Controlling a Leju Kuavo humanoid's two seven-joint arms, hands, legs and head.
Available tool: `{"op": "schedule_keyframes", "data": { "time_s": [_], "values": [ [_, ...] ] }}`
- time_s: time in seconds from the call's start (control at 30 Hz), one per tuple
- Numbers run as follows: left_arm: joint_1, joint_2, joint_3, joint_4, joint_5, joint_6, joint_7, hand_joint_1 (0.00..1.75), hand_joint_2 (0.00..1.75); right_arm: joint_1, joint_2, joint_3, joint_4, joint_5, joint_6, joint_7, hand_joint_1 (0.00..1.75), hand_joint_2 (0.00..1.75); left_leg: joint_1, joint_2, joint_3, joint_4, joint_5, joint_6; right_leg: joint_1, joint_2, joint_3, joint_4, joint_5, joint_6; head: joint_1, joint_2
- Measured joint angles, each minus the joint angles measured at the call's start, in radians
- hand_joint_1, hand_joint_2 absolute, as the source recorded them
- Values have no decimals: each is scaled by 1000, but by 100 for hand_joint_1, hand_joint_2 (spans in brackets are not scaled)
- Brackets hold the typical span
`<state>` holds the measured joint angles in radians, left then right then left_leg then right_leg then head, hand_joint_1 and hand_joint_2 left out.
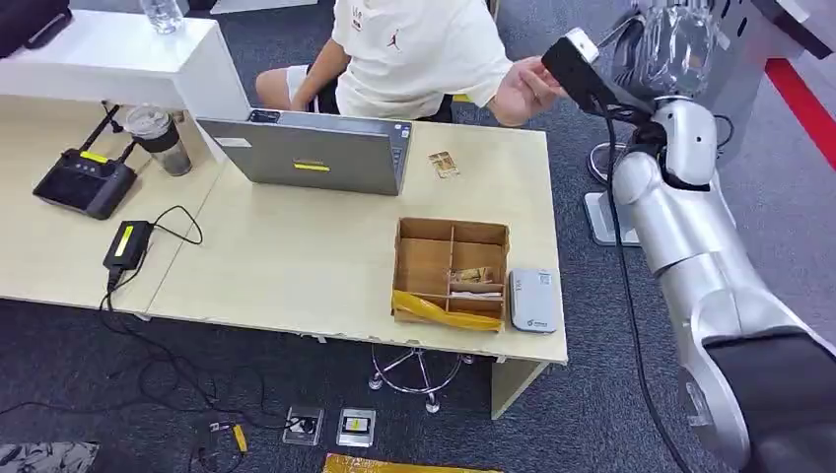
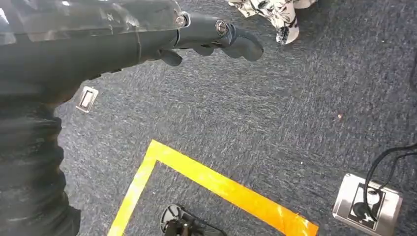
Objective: Pass the card to the sensor for recognition and then transmit it.
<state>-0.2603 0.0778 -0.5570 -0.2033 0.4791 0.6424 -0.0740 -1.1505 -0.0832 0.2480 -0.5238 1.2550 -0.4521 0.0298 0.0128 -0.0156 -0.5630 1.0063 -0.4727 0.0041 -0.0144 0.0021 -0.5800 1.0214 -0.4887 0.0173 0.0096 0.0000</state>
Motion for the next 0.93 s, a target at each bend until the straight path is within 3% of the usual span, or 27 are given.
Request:
{"op": "schedule_keyframes", "data": {
  "time_s": [0.5, 0.53, 0.93],
  "values": [
    [2, 2, 0, 0, 6, -1, 2, 0, 175, 0, 29, 0, 89, 12, 16, -10, 175, 175, 0, 0, 0, 0, 0, 0, 0, 0, 0, 0, 0, 0, 0, 0],
    [2, 2, 0, 0, 6, -1, 2, 0, 175, 0, 31, 0, 92, 12, 15, -12, 0, 175, 0, 0, 0, 0, 0, 0, 0, 0, 0, 0, 0, 0, 0, 0],
    [2, 2, 0, 0, 6, 0, 1, 0, 175, 0, 50, 0, 106, -1, -33, -44, 0, 175, 0, 0, 0, 0, 0, 0, 0, 0, 0, 0, 0, 0, 0, 0]
  ]
}}
